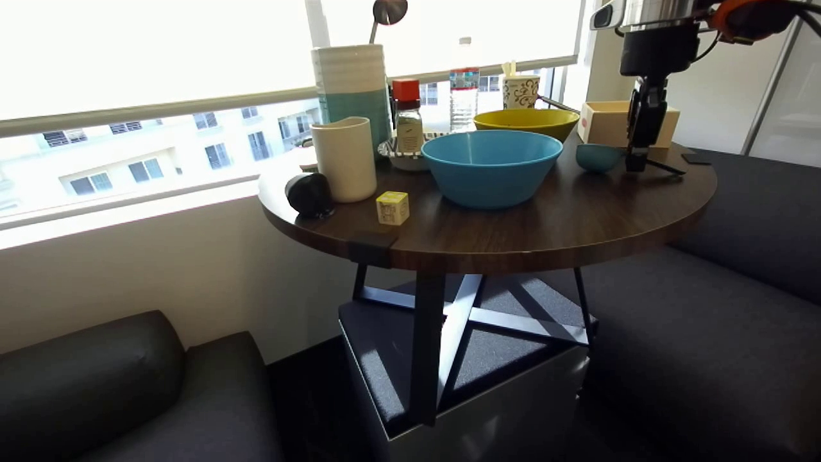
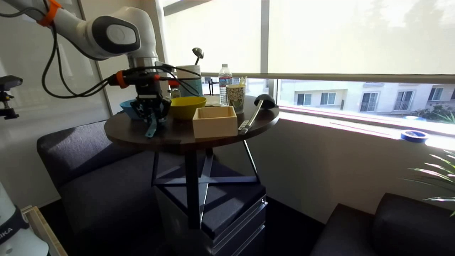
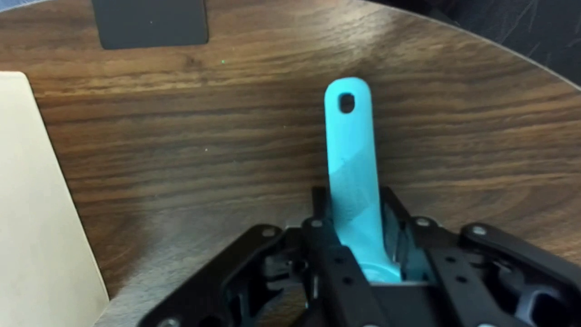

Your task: Put some of the contents of the yellow bowl onto the blue ladle on the table and then pour the contents of the blue ladle into the blue bowl

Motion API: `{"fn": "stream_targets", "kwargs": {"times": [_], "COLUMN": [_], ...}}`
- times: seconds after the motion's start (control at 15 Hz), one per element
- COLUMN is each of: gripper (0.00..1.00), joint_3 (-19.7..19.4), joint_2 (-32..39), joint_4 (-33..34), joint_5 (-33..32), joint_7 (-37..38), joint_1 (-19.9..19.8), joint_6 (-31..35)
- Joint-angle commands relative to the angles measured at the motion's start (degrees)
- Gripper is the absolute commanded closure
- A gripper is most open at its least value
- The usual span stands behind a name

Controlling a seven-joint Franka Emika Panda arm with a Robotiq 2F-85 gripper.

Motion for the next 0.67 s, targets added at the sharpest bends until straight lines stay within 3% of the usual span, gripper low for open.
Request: {"fn": "stream_targets", "kwargs": {"times": [0.0,0.33,0.6], "gripper": [0.37,0.02,0.0], "joint_3": [-0.9,-1.2,-2.1], "joint_2": [-1.2,-4.7,-7.8], "joint_4": [-0.7,1.7,5.1], "joint_5": [-0.4,-0.2,2.0], "joint_7": [1.4,0.1,-2.2], "joint_1": [1.0,1.3,3.1], "joint_6": [0.9,-2.8,-8.2]}}
